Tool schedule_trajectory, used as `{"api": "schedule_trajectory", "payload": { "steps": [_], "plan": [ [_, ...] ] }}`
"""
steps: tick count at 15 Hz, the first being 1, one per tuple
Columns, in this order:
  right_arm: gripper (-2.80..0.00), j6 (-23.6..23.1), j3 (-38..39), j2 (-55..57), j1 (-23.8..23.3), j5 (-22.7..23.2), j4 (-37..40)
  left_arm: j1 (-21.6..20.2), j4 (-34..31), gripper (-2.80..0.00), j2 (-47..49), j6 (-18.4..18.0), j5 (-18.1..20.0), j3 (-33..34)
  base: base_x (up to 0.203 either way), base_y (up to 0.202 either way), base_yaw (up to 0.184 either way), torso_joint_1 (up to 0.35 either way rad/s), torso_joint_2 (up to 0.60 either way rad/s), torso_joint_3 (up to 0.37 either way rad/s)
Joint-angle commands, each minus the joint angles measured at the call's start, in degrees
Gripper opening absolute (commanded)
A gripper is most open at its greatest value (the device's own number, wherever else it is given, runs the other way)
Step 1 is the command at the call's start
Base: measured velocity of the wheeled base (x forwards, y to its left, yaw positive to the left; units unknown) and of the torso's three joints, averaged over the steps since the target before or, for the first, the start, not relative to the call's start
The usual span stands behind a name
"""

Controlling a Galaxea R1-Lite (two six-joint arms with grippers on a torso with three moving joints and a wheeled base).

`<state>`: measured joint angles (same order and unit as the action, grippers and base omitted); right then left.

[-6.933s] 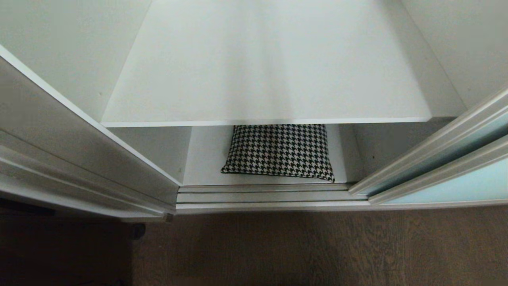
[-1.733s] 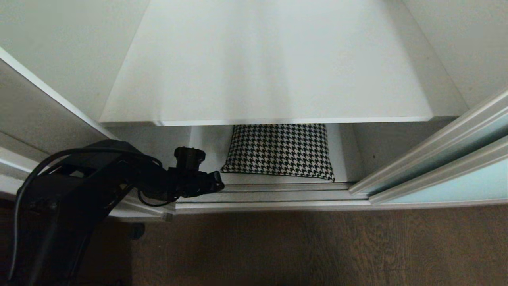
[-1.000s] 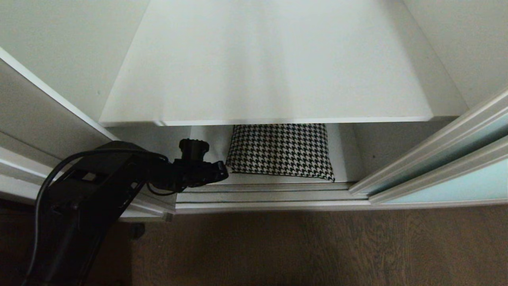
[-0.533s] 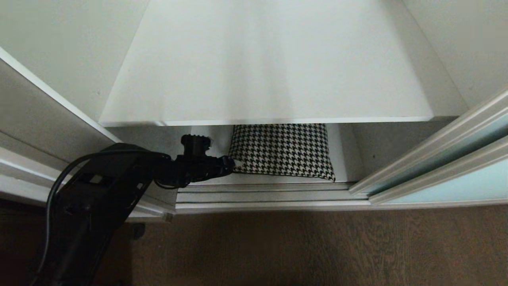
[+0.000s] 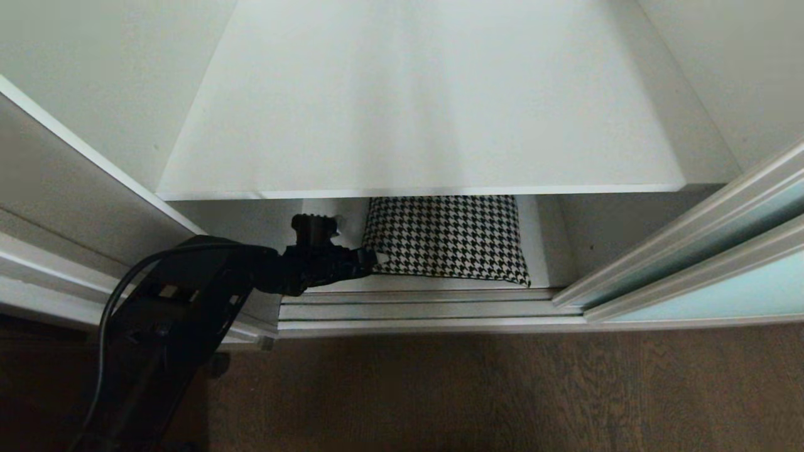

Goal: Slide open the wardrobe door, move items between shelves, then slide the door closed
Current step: Place the pillow on the higher shelf

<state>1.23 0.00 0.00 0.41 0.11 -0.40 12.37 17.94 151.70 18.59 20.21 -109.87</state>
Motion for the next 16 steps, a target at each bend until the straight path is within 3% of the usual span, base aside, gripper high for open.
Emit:
{"api": "schedule_trajectory", "payload": {
  "steps": [1,9,10,16],
  "plan": [
    [-2.8,0.0,0.0,-0.1,0.0,0.0,0.0,0.1,0.3,0.0,1.0,-0.7,0.0,-0.4,0.0,0.0,0.0,0.0,0.0,0.0],
    [-2.8,0.0,0.0,-0.1,0.0,0.1,0.0,-0.1,5.0,0.0,1.2,-0.8,0.0,-0.8,0.0,0.0,0.0,0.0,0.0,0.0],
    [-2.8,0.0,0.0,-0.1,0.0,0.0,0.0,0.0,5.1,-2.8,1.1,-0.8,0.0,-0.8,0.0,0.0,0.0,0.0,0.0,0.0],
    [-2.8,0.0,0.0,-0.1,0.0,0.0,0.0,0.0,5.1,-2.8,1.6,-0.8,0.0,-0.6,0.0,0.0,0.0,0.0,0.0,0.0]
  ]
}}
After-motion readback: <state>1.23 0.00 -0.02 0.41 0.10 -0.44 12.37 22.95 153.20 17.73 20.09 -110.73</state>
